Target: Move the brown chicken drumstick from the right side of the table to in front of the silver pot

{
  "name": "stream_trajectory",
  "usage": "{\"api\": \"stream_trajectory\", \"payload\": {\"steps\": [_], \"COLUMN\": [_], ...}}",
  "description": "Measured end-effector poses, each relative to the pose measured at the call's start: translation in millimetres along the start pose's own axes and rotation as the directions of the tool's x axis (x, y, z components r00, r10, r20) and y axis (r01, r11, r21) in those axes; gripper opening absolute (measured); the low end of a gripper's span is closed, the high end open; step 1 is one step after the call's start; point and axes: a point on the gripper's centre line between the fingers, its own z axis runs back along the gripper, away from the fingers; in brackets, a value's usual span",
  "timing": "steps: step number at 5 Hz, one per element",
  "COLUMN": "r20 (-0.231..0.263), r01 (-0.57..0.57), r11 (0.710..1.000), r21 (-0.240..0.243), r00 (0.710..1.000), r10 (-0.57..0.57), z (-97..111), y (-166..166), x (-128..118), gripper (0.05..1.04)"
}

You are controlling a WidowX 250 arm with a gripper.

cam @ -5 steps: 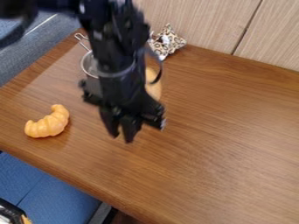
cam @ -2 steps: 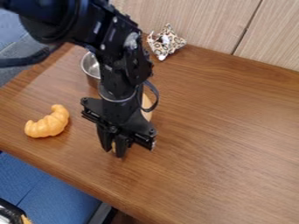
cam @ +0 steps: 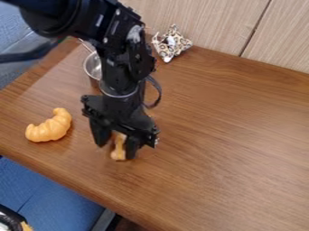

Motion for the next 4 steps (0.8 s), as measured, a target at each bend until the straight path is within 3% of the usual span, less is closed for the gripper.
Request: {"api": "stream_trajectory", "payload": {"steps": [1, 3, 4], "r20": [-0.003, 0.094, 0.183], "r01": [-0.010, -0.061, -0.089], "r11": [1.000, 0.997, 0.993], "r21": [-0.002, -0.044, -0.077], "r00": [1.000, 0.993, 0.978], "r10": [0.010, 0.065, 0.102], "z": [3.7, 47.9, 79.6], "y": [0.7, 8.9, 15.5], "x": [1.8, 22.7, 36.3], "gripper": [1.017, 1.006, 1.005]}}
